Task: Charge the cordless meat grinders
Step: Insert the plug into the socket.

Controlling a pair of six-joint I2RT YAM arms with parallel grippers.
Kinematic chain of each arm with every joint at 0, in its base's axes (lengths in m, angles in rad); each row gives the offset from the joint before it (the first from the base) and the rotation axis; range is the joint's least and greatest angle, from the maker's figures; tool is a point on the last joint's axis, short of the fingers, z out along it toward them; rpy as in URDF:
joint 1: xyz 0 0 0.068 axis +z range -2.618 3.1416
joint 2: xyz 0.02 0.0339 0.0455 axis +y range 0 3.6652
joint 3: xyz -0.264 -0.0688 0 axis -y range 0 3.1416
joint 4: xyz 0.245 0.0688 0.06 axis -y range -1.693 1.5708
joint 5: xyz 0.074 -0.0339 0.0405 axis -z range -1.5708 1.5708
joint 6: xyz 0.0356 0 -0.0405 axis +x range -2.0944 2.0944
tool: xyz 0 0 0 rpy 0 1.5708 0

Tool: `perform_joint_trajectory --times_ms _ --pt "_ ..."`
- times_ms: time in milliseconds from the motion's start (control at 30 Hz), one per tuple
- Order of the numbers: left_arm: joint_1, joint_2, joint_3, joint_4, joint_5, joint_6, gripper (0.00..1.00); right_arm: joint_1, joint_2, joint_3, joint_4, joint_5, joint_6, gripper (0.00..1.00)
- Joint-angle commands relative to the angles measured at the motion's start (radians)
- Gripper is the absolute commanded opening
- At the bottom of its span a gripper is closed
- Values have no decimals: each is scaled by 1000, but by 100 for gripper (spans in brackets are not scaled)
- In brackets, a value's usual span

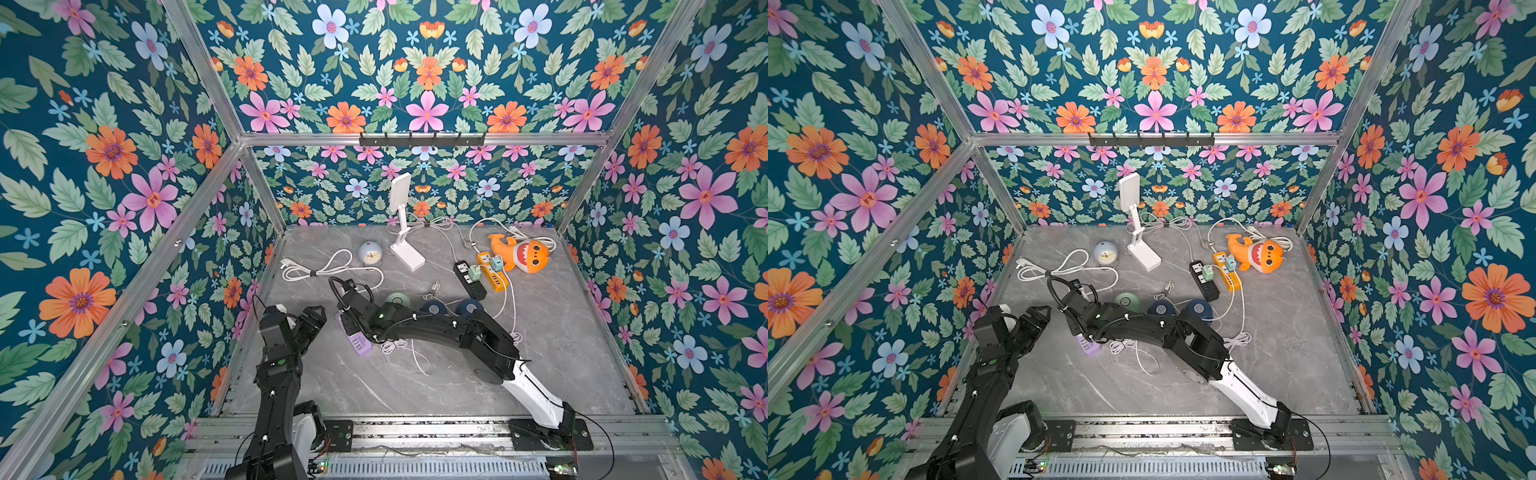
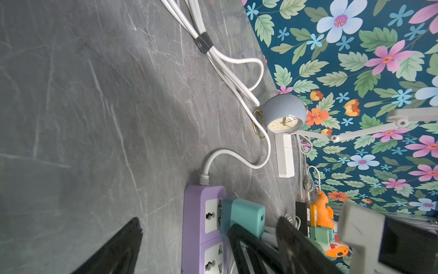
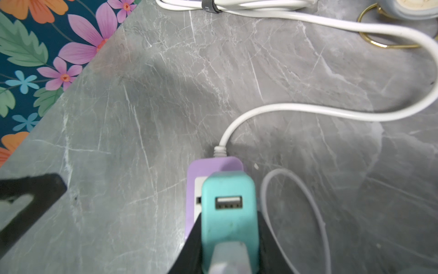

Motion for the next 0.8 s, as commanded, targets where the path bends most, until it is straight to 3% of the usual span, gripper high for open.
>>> perform_joint_trajectory --times_ms 0,133,267,600,767 --pt "4 7 3 30 16 1 89 5 -24 -124 -387 -55 30 0" --pt "5 14 -3 44 22 -3 89 5 -100 -241 -369 -45 34 0" --pt "4 14 -11 51 26 -8 89 5 -111 -234 -389 -48 24 0" --pt "7 9 -6 36 26 -4 88 -20 168 238 -627 -134 23 0" --pt "7 2 -3 21 19 9 88 -33 243 344 -683 -155 20 0"
